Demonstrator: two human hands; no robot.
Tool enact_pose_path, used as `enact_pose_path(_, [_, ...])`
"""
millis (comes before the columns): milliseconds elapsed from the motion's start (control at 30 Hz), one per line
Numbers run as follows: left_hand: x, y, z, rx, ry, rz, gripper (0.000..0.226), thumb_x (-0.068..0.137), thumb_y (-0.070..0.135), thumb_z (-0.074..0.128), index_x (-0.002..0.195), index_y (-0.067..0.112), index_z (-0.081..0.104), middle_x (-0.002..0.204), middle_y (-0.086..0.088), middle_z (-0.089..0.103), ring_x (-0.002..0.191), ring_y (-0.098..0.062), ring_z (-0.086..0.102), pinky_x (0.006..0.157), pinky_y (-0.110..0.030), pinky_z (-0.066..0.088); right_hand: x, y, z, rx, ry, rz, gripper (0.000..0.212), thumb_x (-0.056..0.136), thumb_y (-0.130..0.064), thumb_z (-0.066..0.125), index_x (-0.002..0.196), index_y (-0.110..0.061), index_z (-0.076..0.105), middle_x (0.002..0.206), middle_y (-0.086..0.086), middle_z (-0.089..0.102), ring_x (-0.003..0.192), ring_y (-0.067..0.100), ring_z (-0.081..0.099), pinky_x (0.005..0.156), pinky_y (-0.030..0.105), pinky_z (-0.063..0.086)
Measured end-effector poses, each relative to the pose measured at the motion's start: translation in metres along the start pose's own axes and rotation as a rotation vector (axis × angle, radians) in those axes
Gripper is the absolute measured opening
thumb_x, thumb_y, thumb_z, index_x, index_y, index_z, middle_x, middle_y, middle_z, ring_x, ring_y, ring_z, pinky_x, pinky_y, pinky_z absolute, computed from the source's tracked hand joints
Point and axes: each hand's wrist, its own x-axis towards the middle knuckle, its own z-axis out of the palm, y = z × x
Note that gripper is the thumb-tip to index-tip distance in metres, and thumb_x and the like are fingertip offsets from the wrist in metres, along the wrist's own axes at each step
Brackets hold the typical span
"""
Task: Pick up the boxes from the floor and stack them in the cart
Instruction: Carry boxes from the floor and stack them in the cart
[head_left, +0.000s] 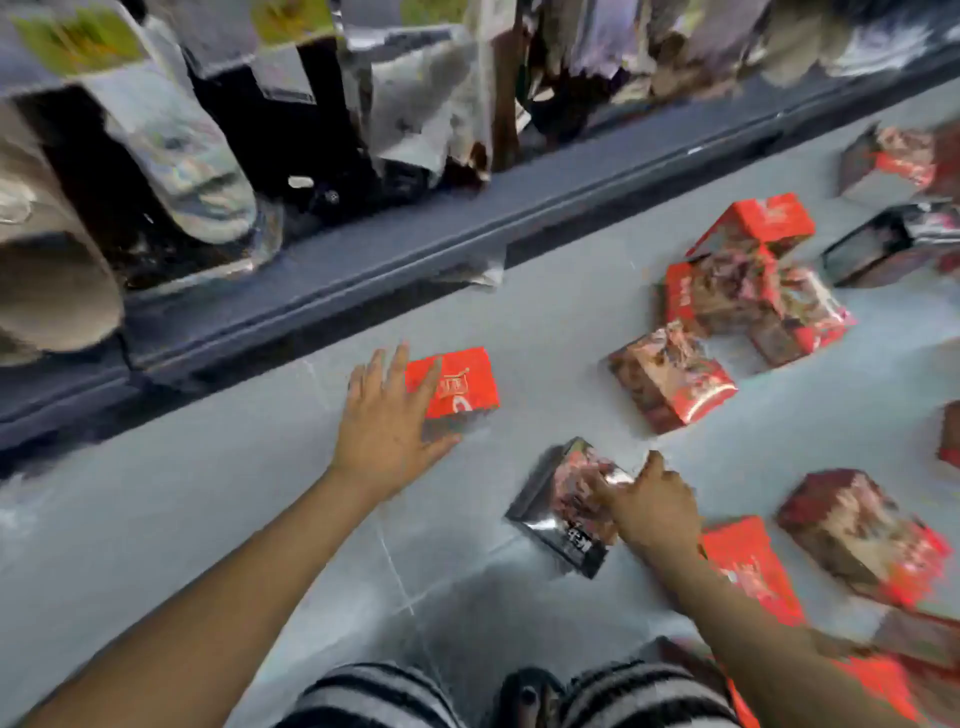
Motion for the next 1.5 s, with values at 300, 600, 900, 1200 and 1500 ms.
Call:
enact_pose_path(300, [0.028, 0.001, 0.053, -0.035, -0.028, 0.122, 0.095, 0.072, 0.079, 0.033, 0.15, 0.024, 0.029, 0.151, -0.021, 0.031, 0.137, -0.043, 0.029, 0.11, -0.055, 0.024, 0.021, 0.001, 0.077, 0.357, -0.022, 0.194, 0.13, 0.056, -0.08, 0.069, 0.151, -0.018, 0.003, 0.146, 0.02, 0.025, 0.134, 0.039, 0.031, 0.107, 0.053, 0.033])
enact_pose_path(600, [0.049, 0.003, 0.059, -0.004, -0.057, 0.136, 0.082, 0.076, 0.055, 0.069, 0.147, 0.036, 0.032, 0.132, -0.019, 0.042, 0.116, -0.038, 0.043, 0.098, -0.046, 0.033, 0.029, -0.022, 0.09, 0.409, 0.131, 0.065, 0.101, 0.053, -0.062, 0.074, 0.135, -0.03, 0.024, 0.134, 0.01, 0.03, 0.125, 0.033, 0.035, 0.099, 0.051, 0.038])
enact_pose_path(900, [0.04, 0.001, 0.06, -0.033, -0.041, 0.062, 0.083, 0.075, 0.057, 0.069, 0.146, 0.037, 0.031, 0.13, -0.014, 0.042, 0.113, -0.035, 0.044, 0.092, -0.044, 0.038, 0.036, -0.021, 0.084, 0.645, 0.468, -0.392, 0.113, 0.049, -0.036, 0.093, 0.139, -0.024, 0.025, 0.135, 0.004, 0.023, 0.125, 0.024, 0.036, 0.108, 0.036, 0.037])
enact_pose_path(1200, [0.038, -0.004, 0.063, -0.015, -0.052, 0.077, 0.085, 0.076, 0.06, 0.067, 0.147, 0.036, 0.028, 0.133, -0.014, 0.041, 0.114, -0.033, 0.045, 0.092, -0.044, 0.04, 0.018, 0.027, 0.092, 0.623, 0.476, -0.542, 0.102, 0.057, -0.065, 0.079, 0.138, -0.021, 0.035, 0.132, 0.007, 0.041, 0.12, 0.014, 0.044, 0.1, 0.034, 0.044])
enact_pose_path(1500, [0.042, -0.01, 0.067, -0.037, -0.139, 0.049, 0.097, 0.074, 0.067, 0.064, 0.149, 0.042, 0.007, 0.137, -0.01, 0.037, 0.12, -0.032, 0.043, 0.095, -0.047, 0.041, 0.064, 0.032, 0.048, 0.328, 0.025, -0.803, 0.107, 0.057, -0.049, 0.084, 0.147, -0.034, 0.029, 0.129, -0.004, 0.032, 0.123, 0.013, 0.038, 0.106, 0.033, 0.042])
